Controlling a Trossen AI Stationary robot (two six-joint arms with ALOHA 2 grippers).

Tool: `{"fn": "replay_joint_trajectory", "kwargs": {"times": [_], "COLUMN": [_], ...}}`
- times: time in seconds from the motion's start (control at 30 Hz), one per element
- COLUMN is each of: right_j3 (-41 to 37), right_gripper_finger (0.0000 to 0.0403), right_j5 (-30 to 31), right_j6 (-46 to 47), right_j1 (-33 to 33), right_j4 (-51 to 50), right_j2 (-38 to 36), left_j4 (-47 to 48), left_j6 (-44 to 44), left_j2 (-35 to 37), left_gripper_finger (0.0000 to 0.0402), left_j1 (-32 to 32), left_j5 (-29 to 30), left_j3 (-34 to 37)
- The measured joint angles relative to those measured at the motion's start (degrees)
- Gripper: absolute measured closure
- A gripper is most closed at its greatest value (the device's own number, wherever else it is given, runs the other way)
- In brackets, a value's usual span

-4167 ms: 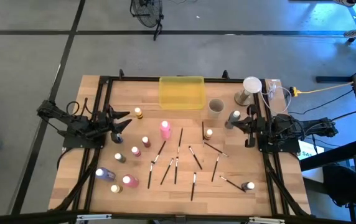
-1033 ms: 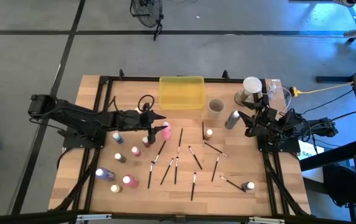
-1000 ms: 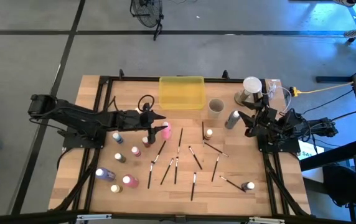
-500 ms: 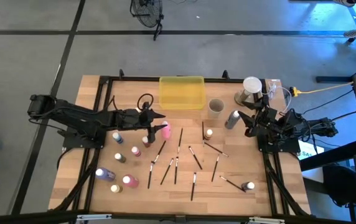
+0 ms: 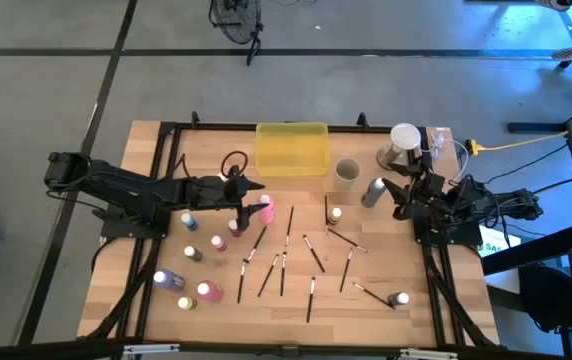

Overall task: Pick & Place Paint Supplies
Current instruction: Put the large pink paint bottle into the yellow bin

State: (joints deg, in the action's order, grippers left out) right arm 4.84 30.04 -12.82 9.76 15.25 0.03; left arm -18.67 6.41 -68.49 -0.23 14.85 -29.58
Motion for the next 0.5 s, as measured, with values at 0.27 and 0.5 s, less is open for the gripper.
{"fn": "replay_joint_trajectory", "kwargs": {"times": [0.27,0.5], "right_j3": [0.0,0.0], "right_gripper_finger": [0.0174,0.0174], "right_j5": [0.0,0.0], "right_j6": [0.1,0.4], "right_j1": [0.0,0.0], "right_j4": [0.0,0.0], "right_j2": [0.0,0.0], "left_j4": [0.9,0.3], "left_j6": [-0.1,-0.1], "left_j2": [-0.1,-2.9], "left_gripper_finger": [0.0141,0.0139], "left_j1": [0.0,0.0], "left_j5": [0.3,0.6], "left_j3": [0.0,0.0]}}
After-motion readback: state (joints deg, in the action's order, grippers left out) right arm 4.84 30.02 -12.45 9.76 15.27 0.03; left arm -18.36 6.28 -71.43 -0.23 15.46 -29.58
